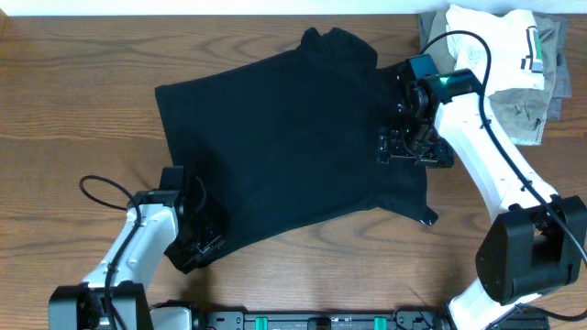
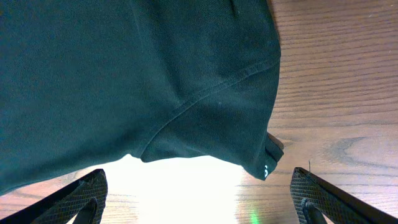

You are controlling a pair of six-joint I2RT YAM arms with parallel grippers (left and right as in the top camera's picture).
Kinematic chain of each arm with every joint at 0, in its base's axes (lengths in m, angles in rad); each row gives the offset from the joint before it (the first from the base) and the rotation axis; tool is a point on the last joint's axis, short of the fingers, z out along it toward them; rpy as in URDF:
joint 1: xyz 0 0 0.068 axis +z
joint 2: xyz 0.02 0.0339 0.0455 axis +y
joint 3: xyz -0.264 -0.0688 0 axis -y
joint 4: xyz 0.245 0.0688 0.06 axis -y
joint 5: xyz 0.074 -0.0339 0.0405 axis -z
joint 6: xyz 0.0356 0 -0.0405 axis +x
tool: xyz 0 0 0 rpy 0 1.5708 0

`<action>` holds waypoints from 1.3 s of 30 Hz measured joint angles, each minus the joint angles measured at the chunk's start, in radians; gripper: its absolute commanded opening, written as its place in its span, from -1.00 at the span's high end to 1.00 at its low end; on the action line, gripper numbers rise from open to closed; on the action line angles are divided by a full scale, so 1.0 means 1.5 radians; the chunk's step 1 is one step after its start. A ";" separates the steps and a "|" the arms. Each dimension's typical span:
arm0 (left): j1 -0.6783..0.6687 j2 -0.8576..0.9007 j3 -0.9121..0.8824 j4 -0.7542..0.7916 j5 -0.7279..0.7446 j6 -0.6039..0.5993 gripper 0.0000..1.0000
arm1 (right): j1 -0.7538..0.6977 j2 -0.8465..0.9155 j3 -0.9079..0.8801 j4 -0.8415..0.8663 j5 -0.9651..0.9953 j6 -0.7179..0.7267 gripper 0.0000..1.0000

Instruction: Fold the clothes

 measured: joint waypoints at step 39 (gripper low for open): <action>0.206 0.017 0.003 0.178 0.036 0.074 0.88 | 0.037 0.000 -0.105 -0.048 -0.072 0.028 -0.64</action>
